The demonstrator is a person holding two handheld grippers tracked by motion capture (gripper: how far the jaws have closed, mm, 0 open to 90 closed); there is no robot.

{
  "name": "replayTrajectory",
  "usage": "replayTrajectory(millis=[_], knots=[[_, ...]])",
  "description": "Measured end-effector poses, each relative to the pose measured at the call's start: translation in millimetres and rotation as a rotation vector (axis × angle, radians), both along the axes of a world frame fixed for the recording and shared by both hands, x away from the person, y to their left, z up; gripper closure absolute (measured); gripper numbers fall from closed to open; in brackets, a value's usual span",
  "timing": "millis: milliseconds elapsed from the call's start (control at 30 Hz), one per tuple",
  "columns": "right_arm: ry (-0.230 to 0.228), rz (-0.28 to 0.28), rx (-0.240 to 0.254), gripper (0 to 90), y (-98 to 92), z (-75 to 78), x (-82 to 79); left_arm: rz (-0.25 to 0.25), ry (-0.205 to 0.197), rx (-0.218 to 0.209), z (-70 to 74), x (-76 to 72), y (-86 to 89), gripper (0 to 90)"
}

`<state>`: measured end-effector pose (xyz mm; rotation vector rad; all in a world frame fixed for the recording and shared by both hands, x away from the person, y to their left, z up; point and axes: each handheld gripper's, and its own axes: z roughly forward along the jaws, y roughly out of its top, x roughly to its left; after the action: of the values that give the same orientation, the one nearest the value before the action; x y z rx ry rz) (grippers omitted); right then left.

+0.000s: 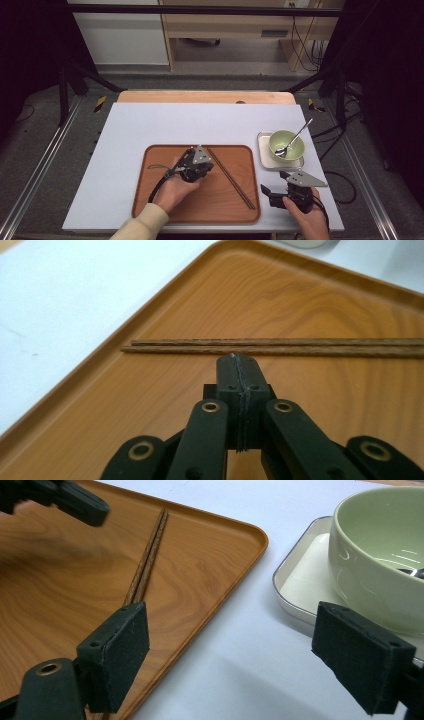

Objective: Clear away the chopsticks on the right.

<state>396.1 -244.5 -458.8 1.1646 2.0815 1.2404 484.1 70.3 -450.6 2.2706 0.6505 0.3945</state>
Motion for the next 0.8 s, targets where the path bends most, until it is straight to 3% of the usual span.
replayTrajectory(millis=[233, 333, 500, 800], knots=[[0.007, 0.006, 0.000, 15.6, -0.6, -0.8, 0.3, 0.008, 0.011, 0.018, -9.2, 11.5, -12.6, 89.6], [0.009, 0.007, 0.000, 15.8, -1.2, -1.0, 0.5, 0.016, 0.017, -0.004, -10.0, 14.3, -14.0, 89.6], [0.013, 0.013, -0.003, 15.9, -0.8, -1.7, 0.8, 0.016, 0.021, 0.024, -13.0, 16.3, -15.3, 89.6], [0.015, 0.016, -0.002, 15.9, -0.6, -2.3, 1.3, 0.016, 0.021, 0.034, -18.4, 20.1, -19.3, 89.7]])
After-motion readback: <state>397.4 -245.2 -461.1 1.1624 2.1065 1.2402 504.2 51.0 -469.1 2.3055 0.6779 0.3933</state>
